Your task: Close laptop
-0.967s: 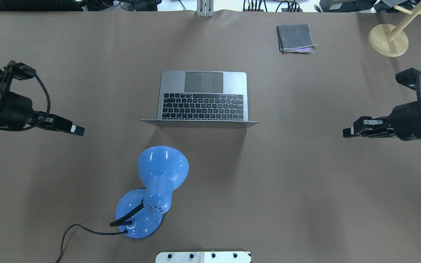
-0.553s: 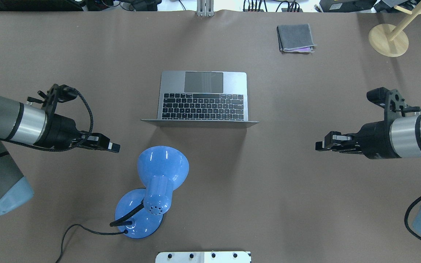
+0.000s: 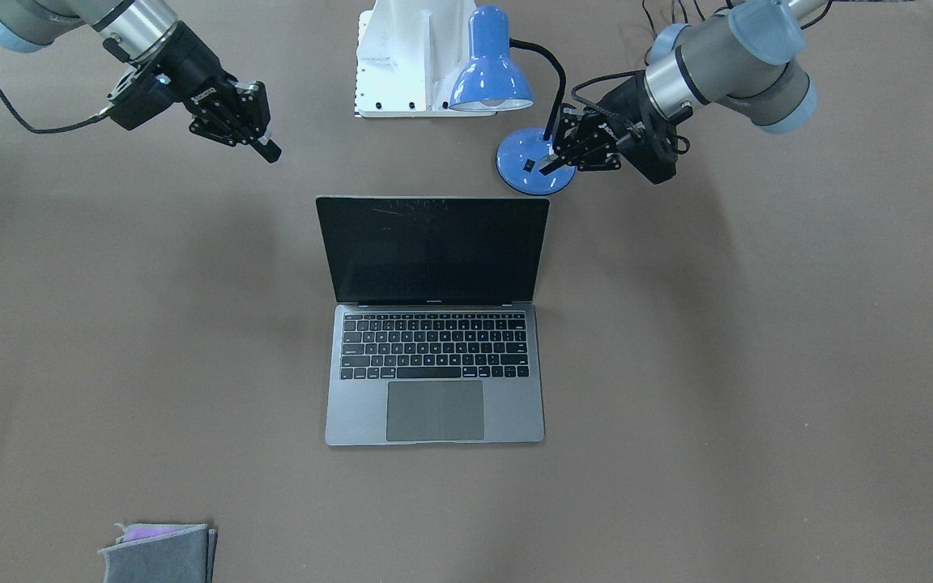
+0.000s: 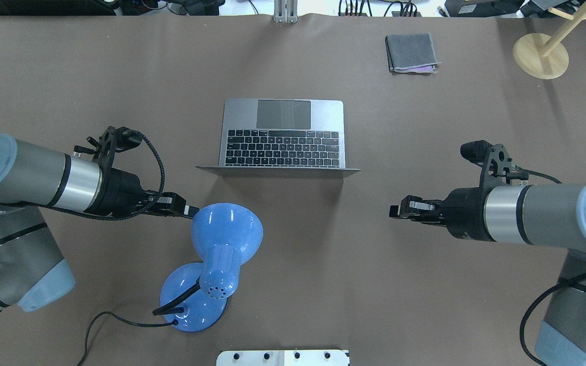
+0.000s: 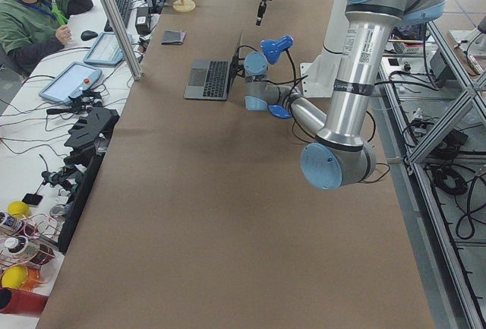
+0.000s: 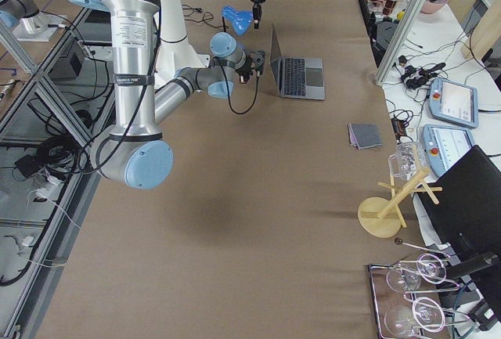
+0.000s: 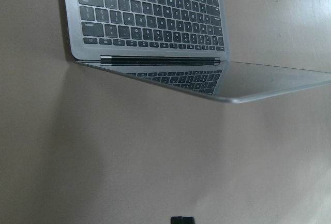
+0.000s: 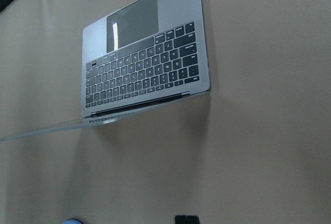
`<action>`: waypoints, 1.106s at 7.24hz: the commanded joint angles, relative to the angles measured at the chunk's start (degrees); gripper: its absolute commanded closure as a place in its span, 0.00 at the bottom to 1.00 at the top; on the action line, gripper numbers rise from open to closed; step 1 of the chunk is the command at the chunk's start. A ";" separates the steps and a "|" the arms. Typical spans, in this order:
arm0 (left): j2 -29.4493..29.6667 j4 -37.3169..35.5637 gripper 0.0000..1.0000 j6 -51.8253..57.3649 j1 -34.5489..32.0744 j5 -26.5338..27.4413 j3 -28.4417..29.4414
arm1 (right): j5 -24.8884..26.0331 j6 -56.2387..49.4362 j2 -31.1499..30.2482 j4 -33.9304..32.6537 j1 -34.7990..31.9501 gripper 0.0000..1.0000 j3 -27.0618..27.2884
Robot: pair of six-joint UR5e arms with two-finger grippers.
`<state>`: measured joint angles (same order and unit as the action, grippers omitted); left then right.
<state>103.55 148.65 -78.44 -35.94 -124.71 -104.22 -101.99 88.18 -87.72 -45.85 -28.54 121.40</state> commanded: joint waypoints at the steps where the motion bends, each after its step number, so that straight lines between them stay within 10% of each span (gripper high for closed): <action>1: 0.95 -0.12 1.00 -0.04 0.43 1.14 -0.02 | 2.49 0.24 6.65 -6.48 1.12 1.00 -0.81; 8: 5.07 -1.16 1.00 0.04 -2.02 1.14 2.27 | 7.06 2.18 13.35 -9.61 0.60 1.00 -6.34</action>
<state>107.81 148.10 -78.35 -36.81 -123.57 -102.14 -95.21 90.33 -75.32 -55.42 -27.53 116.01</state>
